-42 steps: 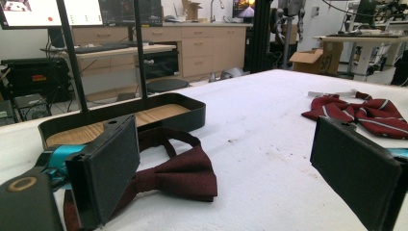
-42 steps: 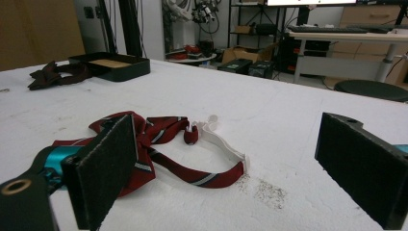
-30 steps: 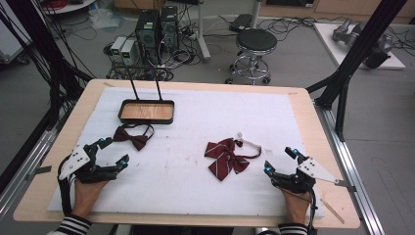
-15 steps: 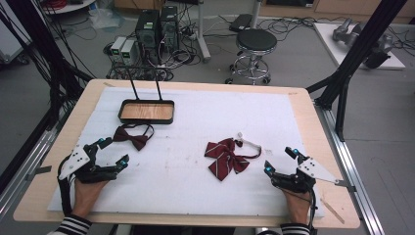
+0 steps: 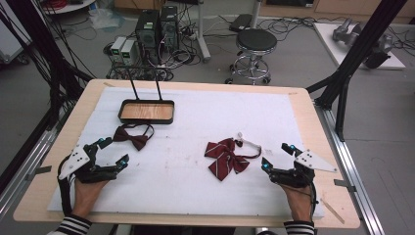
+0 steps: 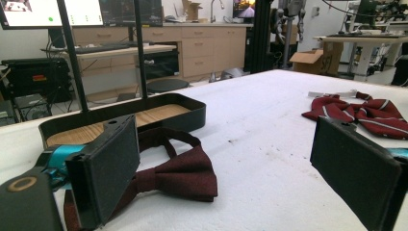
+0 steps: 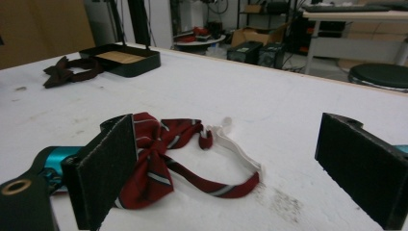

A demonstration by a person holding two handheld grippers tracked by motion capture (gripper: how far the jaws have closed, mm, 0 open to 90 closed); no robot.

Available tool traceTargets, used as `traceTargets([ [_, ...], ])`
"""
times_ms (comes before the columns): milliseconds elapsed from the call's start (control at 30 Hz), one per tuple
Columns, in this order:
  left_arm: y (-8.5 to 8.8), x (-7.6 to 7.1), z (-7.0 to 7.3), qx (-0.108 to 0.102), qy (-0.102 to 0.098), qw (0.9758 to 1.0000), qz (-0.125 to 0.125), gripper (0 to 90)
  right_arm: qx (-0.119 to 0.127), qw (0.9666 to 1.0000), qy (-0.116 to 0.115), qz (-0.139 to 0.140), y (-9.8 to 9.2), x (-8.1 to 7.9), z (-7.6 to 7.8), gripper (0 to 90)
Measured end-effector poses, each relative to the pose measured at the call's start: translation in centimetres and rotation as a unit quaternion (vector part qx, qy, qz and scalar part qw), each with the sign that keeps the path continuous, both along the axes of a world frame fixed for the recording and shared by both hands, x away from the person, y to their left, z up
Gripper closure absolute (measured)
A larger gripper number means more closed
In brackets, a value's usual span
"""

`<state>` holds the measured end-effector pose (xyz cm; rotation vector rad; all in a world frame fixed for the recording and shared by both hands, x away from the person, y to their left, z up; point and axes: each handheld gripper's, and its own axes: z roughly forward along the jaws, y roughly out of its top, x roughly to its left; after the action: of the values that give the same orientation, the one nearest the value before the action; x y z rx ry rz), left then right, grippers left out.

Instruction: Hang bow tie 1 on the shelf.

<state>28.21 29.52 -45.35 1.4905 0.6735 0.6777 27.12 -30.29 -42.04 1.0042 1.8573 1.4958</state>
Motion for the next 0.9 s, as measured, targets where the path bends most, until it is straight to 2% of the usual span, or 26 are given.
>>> traceTargets([
  [100, 0.0, 0.0, 0.0, 0.0, 0.0, 1.0, 0.0, 10.4, -0.006, 0.9999, 0.005, 0.008, 0.5, 0.2, 0.6, 6.8],
  [133, 0.0, 0.0, 0.0, 0.0, 0.0, 1.0, 0.0, 10.4, -0.016, 0.9994, 0.022, 0.02, 1.3, 0.7, 1.3, 6.8],
  [200, 0.0, 0.0, 0.0, 0.0, 0.0, 1.0, 0.0, 10.4, -0.031, 0.9986, 0.032, 0.029, 2.0, 1.1, 1.9, 6.9],
  [367, 0.0, 0.0, 0.0, 0.0, 0.0, 1.0, 0.0, 10.4, -0.051, 0.9967, 0.044, 0.045, 3.2, 1.8, 2.7, 6.9],
  [400, 0.0, 0.0, 0.0, 0.0, 0.0, 1.0, 0.0, 10.4, -0.062, 0.995, 0.059, 0.051, 3.8, 2.2, 3.0, 6.9],
  [467, 0.0, 0.0, 0.0, 0.0, 0.0, 1.0, 0.0, 10.4, -0.067, 0.9945, 0.062, 0.052, 4.0, 2.4, 3.1, 6.9],
  [533, 0.0, 0.0, 0.0, 0.0, 0.0, 1.0, 0.0, 10.4, -0.085, 0.9919, 0.074, 0.058, 4.8, 2.8, 3.3, 6.9],
  [667, 0.0, 0.0, 0.0, 0.0, 0.0, 1.0, 0.0, 10.4, -0.091, 0.9899, 0.086, 0.066, 5.3, 3.3, 3.4, 7.0],
  [700, 0.0, 0.0, 0.0, 0.0, 0.0, 1.0, 0.0, 10.4, -0.098, 0.9876, 0.099, 0.072, 5.8, 3.7, 3.5, 6.9],
  [767, 0.0, 0.0, 0.0, 0.0, 0.0, 1.0, 0.0, 10.4, -0.103, 0.9868, 0.103, 0.071, 5.9, 3.8, 3.5, 7.0],
  [900, 0.0, 0.0, 0.0, 0.0, 0.0, 1.0, 0.0, 10.4, -0.119, 0.9814, 0.127, 0.081, 6.9, 4.7, 3.5, 7.1],
])
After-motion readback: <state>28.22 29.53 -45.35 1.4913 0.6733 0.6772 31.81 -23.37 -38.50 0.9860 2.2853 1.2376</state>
